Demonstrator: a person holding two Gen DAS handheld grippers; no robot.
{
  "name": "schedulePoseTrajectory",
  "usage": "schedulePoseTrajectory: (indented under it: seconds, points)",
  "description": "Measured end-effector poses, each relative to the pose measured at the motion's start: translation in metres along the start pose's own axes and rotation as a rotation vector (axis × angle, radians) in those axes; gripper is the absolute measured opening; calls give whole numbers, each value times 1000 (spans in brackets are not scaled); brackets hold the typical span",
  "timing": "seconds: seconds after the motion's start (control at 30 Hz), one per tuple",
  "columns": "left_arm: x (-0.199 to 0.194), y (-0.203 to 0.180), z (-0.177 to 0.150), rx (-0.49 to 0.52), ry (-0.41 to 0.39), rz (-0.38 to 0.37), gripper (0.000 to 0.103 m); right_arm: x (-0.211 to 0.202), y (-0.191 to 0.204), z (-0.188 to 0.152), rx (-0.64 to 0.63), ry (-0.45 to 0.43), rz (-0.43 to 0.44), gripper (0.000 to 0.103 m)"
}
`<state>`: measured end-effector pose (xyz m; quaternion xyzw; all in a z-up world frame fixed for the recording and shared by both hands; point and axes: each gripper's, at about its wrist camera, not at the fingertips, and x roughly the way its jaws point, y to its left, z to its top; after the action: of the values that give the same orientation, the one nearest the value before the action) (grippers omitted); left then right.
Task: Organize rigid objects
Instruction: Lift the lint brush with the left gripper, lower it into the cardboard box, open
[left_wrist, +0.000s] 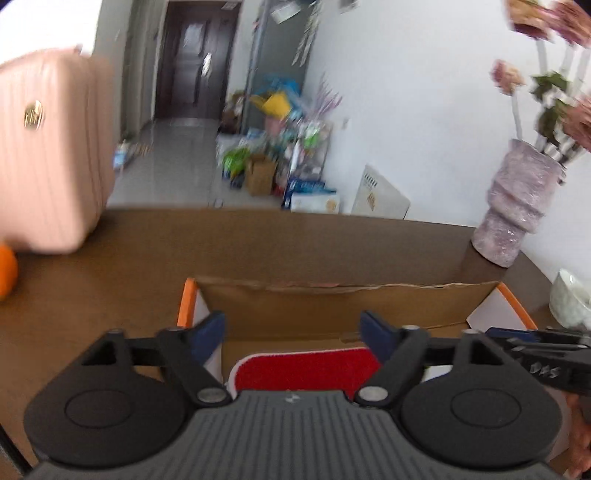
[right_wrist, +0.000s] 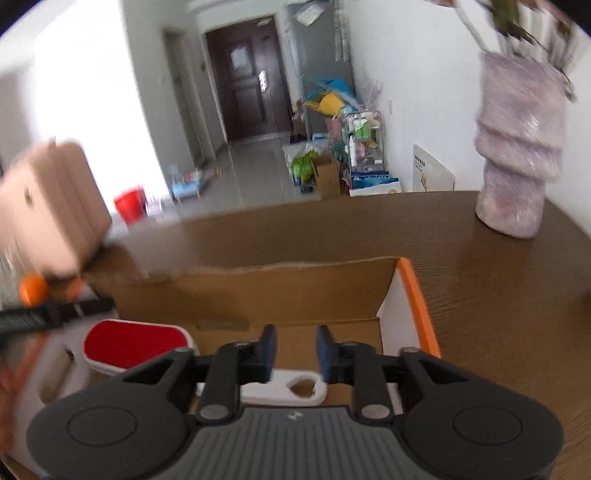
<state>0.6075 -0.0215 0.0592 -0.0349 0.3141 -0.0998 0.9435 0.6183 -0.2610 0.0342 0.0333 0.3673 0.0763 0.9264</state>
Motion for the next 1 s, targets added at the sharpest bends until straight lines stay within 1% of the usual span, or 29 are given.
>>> schedulePoseTrajectory:
  seconds: [0.07, 0.1, 0.13, 0.23, 0.27, 0.33, 0.43, 0.5, 0.53, 0.57, 0.63, 0.67, 0.73, 0.83, 0.9, 1.0]
  points:
    - [0, -7, 0, 50, 8, 0, 85, 0, 4, 0, -20, 0, 2, 31]
    - [1, -10, 0, 60, 13, 3, 85, -1, 5, 0, -23, -4, -2, 37]
    - [1, -11, 1, 64, 18, 11, 85, -3, 6, 0, -23, -8, -3, 42]
    - [-12, -10, 3, 62, 7, 28, 85, -15, 1, -1, -11, -16, -7, 44]
    - [-19, -9, 3, 64, -1, 32, 87, -24, 0, -3, -6, -26, -7, 45]
    - [-33, -6, 5, 61, -12, 45, 89, -37, -6, -3, 6, -42, -11, 51]
    - [-62, -7, 6, 101, -22, 76, 89, -64, -14, -3, 29, -70, -21, 55]
    - [-84, -9, 5, 122, -49, 101, 97, -89, -16, -7, 38, -93, -23, 59]
    - [-97, -10, 3, 129, -66, 112, 98, -100, -15, -8, 36, -106, -20, 63]
    - [-109, -11, 1, 135, -81, 118, 99, -113, -14, -11, 31, -122, -13, 64]
    - [-131, -15, -3, 152, -101, 133, 99, -136, -13, -14, 23, -150, -11, 70]
    - [-143, -17, -6, 159, -114, 138, 99, -148, -11, -17, 15, -164, -8, 71]
    - [-165, -20, -15, 177, -136, 154, 101, -170, -7, -24, -2, -185, -3, 73]
    - [-196, -22, -32, 201, -166, 179, 103, -196, -3, -37, -30, -215, 2, 81]
    - [-215, -22, -44, 216, -170, 180, 103, -212, 1, -47, -43, -229, 8, 81]
    - [-233, -24, -59, 226, -171, 168, 103, -229, 2, -63, -49, -242, 32, 82]
